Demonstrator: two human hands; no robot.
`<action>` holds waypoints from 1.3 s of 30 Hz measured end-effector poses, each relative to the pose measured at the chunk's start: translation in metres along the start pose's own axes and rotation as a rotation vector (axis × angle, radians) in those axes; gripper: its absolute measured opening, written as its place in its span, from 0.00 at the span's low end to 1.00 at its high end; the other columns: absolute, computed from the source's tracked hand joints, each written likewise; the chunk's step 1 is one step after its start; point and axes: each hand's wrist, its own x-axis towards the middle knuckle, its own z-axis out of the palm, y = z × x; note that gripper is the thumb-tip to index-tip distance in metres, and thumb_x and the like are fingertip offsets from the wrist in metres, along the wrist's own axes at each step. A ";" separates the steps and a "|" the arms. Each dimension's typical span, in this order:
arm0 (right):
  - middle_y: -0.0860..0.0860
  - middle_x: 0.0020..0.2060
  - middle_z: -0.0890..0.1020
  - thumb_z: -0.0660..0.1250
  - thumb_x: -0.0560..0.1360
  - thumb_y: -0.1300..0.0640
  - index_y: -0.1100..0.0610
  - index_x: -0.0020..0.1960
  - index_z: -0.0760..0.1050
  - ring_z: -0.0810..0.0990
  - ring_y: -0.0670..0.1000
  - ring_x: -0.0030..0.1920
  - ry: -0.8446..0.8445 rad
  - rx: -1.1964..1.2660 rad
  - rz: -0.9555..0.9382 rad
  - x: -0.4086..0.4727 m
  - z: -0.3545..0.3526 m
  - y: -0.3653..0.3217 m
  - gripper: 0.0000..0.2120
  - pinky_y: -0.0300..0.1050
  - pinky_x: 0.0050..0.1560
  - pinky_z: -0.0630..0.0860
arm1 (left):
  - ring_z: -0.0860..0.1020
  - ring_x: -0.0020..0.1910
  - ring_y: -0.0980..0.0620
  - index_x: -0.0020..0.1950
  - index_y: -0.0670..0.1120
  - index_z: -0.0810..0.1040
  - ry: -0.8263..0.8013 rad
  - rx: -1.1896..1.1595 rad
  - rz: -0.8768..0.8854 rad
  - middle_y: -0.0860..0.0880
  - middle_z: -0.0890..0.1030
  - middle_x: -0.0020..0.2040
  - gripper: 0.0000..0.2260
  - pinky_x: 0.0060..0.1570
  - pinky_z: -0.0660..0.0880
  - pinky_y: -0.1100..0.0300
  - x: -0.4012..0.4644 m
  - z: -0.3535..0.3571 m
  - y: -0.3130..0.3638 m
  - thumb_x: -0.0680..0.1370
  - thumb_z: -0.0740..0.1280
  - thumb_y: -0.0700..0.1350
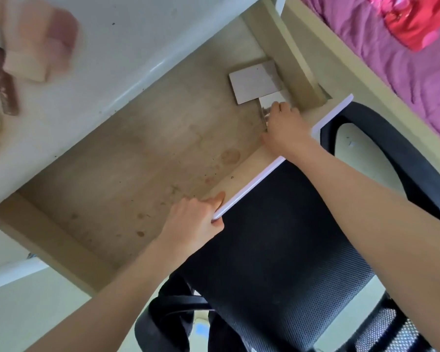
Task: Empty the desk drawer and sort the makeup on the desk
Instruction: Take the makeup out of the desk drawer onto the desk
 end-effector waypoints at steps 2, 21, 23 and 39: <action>0.61 0.71 0.60 0.61 0.77 0.61 0.67 0.73 0.51 0.62 0.60 0.69 -0.006 0.077 0.084 0.008 0.002 -0.005 0.30 0.51 0.65 0.65 | 0.70 0.30 0.48 0.69 0.54 0.66 0.000 -0.016 0.003 0.51 0.63 0.26 0.21 0.33 0.64 0.61 0.000 0.000 -0.001 0.75 0.59 0.48; 0.60 0.67 0.64 0.69 0.69 0.45 0.65 0.69 0.59 0.61 0.60 0.68 -0.001 0.341 0.391 0.039 0.005 -0.020 0.38 0.49 0.65 0.61 | 0.68 0.34 0.46 0.68 0.51 0.62 -0.073 -0.013 0.045 0.51 0.64 0.33 0.20 0.36 0.63 0.59 0.005 -0.003 -0.005 0.76 0.56 0.48; 0.59 0.67 0.62 0.70 0.68 0.45 0.64 0.71 0.56 0.60 0.59 0.69 0.085 0.405 0.318 0.033 0.002 -0.022 0.41 0.53 0.66 0.61 | 0.68 0.34 0.46 0.67 0.51 0.62 -0.073 -0.006 0.046 0.50 0.67 0.34 0.19 0.36 0.63 0.58 0.005 -0.004 -0.006 0.76 0.56 0.47; 0.63 0.63 0.67 0.76 0.65 0.54 0.67 0.68 0.60 0.67 0.65 0.62 0.144 0.011 -0.171 0.071 -0.017 -0.020 0.40 0.55 0.63 0.64 | 0.61 0.25 0.50 0.63 0.46 0.66 -0.021 -0.099 0.071 0.49 0.73 0.38 0.17 0.25 0.49 0.60 0.005 0.001 -0.010 0.74 0.58 0.42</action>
